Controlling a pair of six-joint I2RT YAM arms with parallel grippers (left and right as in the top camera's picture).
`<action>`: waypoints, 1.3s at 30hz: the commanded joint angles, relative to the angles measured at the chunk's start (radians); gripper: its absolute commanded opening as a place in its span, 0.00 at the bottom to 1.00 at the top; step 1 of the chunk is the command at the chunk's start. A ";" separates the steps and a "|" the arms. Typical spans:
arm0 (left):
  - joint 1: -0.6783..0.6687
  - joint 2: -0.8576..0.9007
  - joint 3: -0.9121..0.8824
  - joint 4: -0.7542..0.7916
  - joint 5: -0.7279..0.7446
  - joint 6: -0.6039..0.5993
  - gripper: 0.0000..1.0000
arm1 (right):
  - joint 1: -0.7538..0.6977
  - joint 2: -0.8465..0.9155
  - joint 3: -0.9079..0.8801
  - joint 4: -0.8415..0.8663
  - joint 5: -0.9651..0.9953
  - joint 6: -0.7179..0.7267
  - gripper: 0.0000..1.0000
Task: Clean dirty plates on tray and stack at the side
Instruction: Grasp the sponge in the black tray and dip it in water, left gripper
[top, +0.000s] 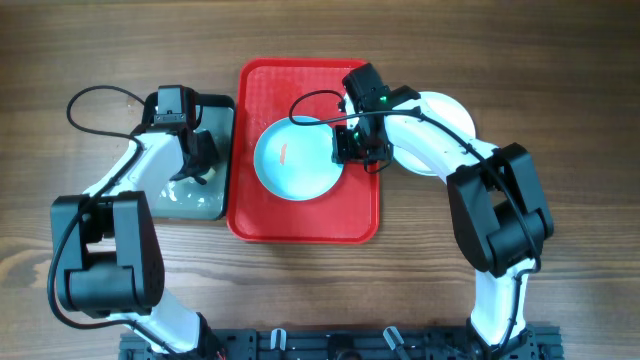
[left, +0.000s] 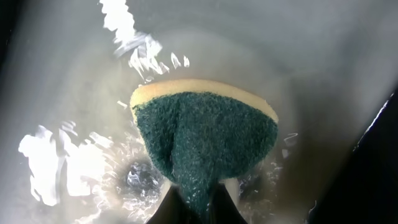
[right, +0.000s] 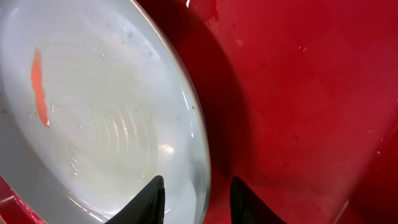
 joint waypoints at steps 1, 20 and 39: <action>0.002 -0.001 0.002 0.008 -0.017 0.002 0.04 | 0.002 -0.021 -0.006 0.002 0.007 0.004 0.35; 0.002 -0.415 0.008 0.000 -0.017 0.029 0.04 | 0.002 -0.021 -0.006 0.002 0.007 0.004 0.74; 0.002 -0.340 0.008 -0.025 -0.014 0.105 0.04 | -0.017 -0.025 0.054 0.031 0.006 -0.076 0.99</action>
